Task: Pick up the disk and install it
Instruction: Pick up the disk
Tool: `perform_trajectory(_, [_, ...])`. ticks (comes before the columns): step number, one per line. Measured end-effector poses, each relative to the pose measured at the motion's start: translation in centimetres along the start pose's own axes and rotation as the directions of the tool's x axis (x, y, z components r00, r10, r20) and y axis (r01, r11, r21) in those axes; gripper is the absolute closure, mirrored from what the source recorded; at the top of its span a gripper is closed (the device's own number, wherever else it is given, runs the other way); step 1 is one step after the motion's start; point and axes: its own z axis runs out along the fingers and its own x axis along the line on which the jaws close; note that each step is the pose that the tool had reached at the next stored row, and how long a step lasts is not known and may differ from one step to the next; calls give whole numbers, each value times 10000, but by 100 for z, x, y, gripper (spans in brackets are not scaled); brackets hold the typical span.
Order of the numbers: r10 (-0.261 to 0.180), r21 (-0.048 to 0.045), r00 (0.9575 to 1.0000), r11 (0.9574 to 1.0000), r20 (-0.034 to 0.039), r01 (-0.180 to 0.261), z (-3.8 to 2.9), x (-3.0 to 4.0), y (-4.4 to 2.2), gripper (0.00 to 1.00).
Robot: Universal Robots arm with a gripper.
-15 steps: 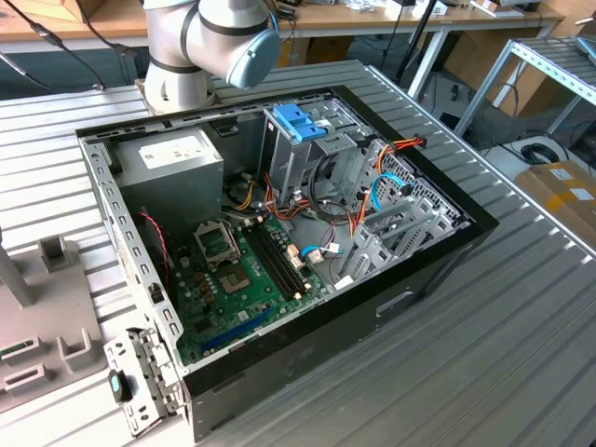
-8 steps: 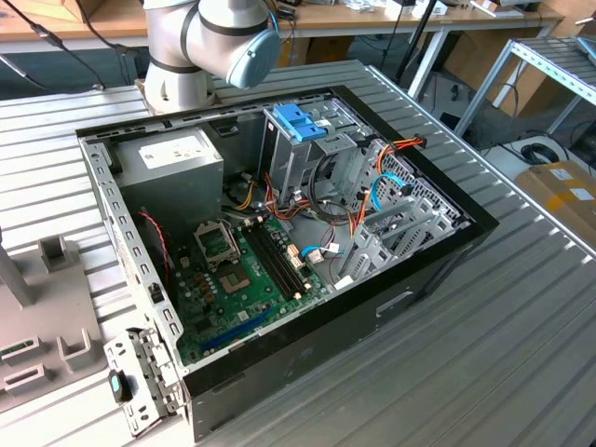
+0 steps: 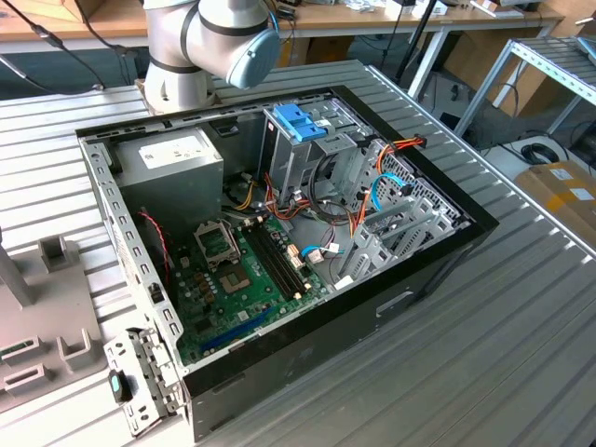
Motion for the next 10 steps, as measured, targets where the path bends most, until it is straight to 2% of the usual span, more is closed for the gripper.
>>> perform_trajectory(10, [-5,0,10000,10000,0,5,23,1,-1,46])
